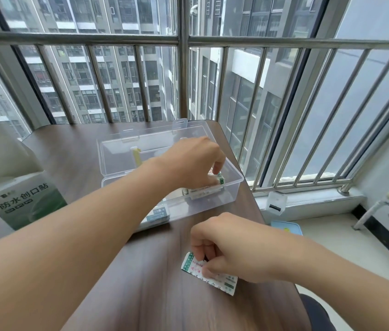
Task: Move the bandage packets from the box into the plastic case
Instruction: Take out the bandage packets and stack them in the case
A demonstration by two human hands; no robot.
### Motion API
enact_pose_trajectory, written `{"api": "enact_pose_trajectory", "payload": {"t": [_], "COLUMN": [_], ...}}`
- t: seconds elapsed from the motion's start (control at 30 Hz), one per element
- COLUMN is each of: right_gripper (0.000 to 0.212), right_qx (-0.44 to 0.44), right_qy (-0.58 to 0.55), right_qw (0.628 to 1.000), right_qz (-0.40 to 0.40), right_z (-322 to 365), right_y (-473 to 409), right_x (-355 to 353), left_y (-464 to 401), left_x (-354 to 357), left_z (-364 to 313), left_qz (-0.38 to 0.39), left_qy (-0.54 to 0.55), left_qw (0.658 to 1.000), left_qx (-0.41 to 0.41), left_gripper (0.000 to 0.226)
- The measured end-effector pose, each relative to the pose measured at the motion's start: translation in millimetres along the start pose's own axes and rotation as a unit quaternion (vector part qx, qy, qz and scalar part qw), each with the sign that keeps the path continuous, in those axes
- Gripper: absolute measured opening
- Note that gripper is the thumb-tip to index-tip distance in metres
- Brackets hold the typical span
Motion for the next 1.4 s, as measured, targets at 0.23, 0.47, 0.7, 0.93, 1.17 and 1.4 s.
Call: {"api": "enact_pose_trajectory", "payload": {"t": [0.23, 0.47, 0.7, 0.93, 1.17, 1.4], "right_gripper": [0.013, 0.011, 0.044, 0.033, 0.023, 0.006], "right_qx": [-0.004, -0.001, 0.04, 0.052, 0.042, 0.035], "right_qy": [-0.005, -0.012, 0.011, 0.002, -0.017, -0.035], "right_qw": [1.0, 1.0, 0.999, 0.999, 0.999, 0.999], "right_qz": [0.005, 0.008, 0.009, 0.015, -0.002, -0.013], "right_z": [0, 2, 6, 11, 9, 8], "right_y": [0, 2, 15, 15, 16, 19], "right_x": [0, -1, 3, 9, 9, 10], "left_y": [-1, -6, -6, -7, -7, -5], "left_x": [7, 8, 10, 9, 10, -4], "left_z": [-4, -9, -9, -11, -10, 0], "left_qz": [0.046, 0.082, 0.077, 0.095, 0.1, 0.08], "left_qy": [-0.003, -0.017, -0.016, 0.031, 0.094, 0.19], "left_qw": [0.999, 0.996, 0.997, 0.995, 0.99, 0.975], "left_qx": [0.01, 0.007, -0.007, -0.02, -0.033, -0.089], "left_gripper": [0.026, 0.025, 0.03, 0.036, 0.027, 0.021]}}
Point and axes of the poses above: each hand's wrist, its own y-axis away from the middle knuckle, its own x-axis out of the palm, z = x × y, the point moved 5 cm from there along -y, towards the middle knuckle, and after that the axes turned 1 degree about -y, right-handed, at the moved point
